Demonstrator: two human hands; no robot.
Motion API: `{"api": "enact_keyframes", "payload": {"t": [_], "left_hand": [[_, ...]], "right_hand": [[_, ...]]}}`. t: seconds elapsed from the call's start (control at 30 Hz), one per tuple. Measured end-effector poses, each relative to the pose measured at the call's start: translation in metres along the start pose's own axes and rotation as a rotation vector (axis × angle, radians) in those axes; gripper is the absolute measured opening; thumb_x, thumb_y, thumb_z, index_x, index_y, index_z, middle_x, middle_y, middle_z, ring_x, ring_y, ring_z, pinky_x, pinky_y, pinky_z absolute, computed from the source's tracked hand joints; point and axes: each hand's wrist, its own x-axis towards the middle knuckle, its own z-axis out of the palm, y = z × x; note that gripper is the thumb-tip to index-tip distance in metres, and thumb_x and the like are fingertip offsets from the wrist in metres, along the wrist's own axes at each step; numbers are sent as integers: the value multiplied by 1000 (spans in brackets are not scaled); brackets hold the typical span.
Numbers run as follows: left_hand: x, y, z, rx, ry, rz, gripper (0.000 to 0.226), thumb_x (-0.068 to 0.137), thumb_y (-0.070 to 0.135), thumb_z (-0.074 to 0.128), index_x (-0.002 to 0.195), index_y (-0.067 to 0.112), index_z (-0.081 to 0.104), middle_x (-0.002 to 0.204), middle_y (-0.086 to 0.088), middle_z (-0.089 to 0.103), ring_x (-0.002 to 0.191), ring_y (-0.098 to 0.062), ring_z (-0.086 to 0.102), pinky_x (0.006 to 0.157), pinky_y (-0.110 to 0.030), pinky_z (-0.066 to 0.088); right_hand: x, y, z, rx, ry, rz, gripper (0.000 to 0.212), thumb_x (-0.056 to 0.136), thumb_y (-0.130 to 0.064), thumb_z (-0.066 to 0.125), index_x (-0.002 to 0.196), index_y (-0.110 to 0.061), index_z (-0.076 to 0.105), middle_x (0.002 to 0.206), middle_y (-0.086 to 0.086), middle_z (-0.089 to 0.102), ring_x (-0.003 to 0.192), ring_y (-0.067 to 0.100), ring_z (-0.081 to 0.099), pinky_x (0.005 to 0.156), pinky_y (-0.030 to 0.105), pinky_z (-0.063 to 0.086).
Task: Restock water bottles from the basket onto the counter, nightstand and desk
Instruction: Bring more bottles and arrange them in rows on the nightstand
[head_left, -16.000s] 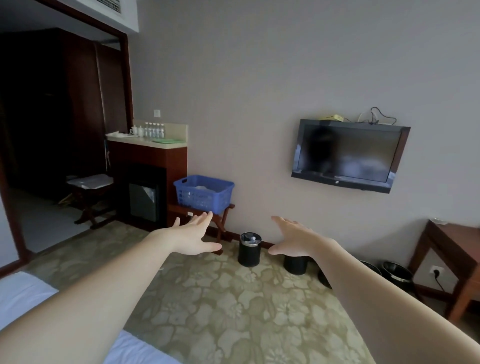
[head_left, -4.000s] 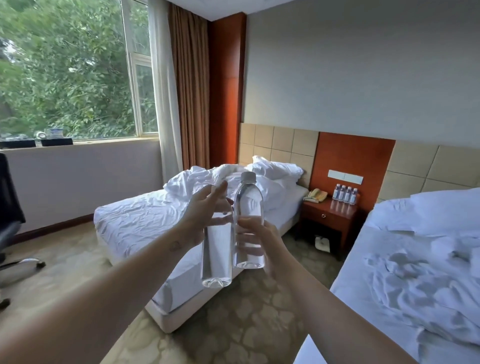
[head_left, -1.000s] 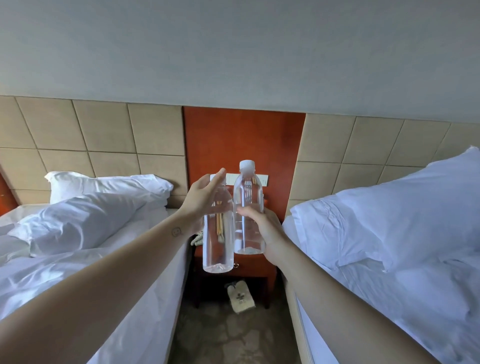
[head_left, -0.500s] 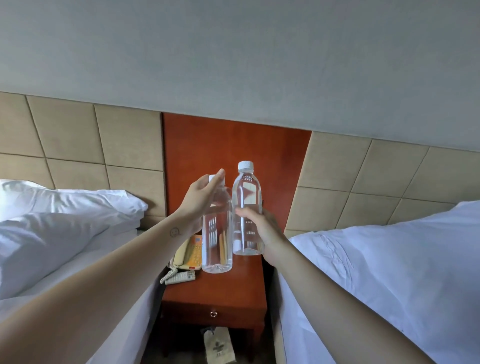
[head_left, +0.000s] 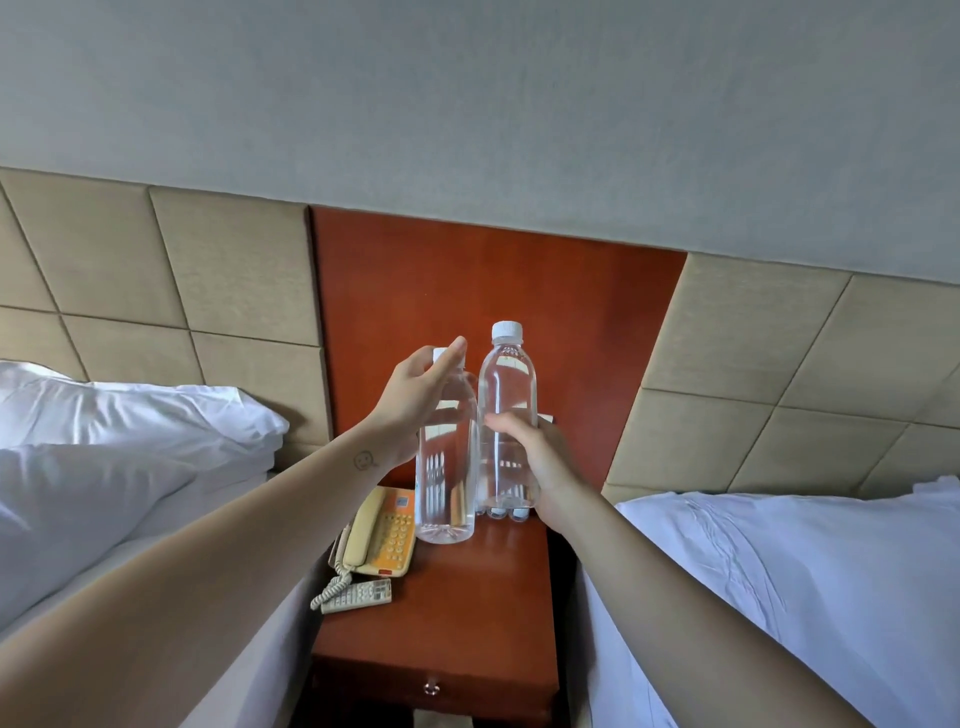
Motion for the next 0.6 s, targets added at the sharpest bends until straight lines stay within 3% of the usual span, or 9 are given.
{"api": "enact_keyframes", "payload": {"t": [0.13,0.23,0.37,0.47,0.6], "left_hand": [[53,-19,-8,8,-27,-11,34,92,49,57,86,15,53,64,2,65,64,-11,65,70,-35,59],[96,-40,-16,20,-28,-13,34,92,48,58,85,15,53,65,2,65,64,-9,65,61,-27,57],[140,-80,-27,32,-29,-11,32,93,44,58,86,14,53,61,5,63,61,-7,64,58,-22,53],[168,-114,-35,52,-49,-28,34,92,43,59,90,11,53,63,5,64,61,-7,64,58,-21,53],[194,-168,-46,41,-67,-73,40,90,45,61,95,7,52,63,5,65,58,-9,63,54,-22,53]], "right_hand": [[55,9,3,-3,44,14,28,53,-51,74,79,-42,74,79,-15,74,76,9,71,64,22,51],[101,21,9,7,81,26,25,52,-52,74,77,-45,73,76,-20,72,82,7,68,65,23,50],[151,50,16,27,99,45,15,62,-45,73,75,-39,73,75,-19,72,69,1,70,55,17,49],[182,78,21,52,107,72,12,70,-40,71,81,-38,74,84,-13,75,77,5,71,69,27,52],[221,123,26,63,103,59,33,65,-42,72,97,-34,73,94,-7,75,93,13,70,77,34,55]]}}
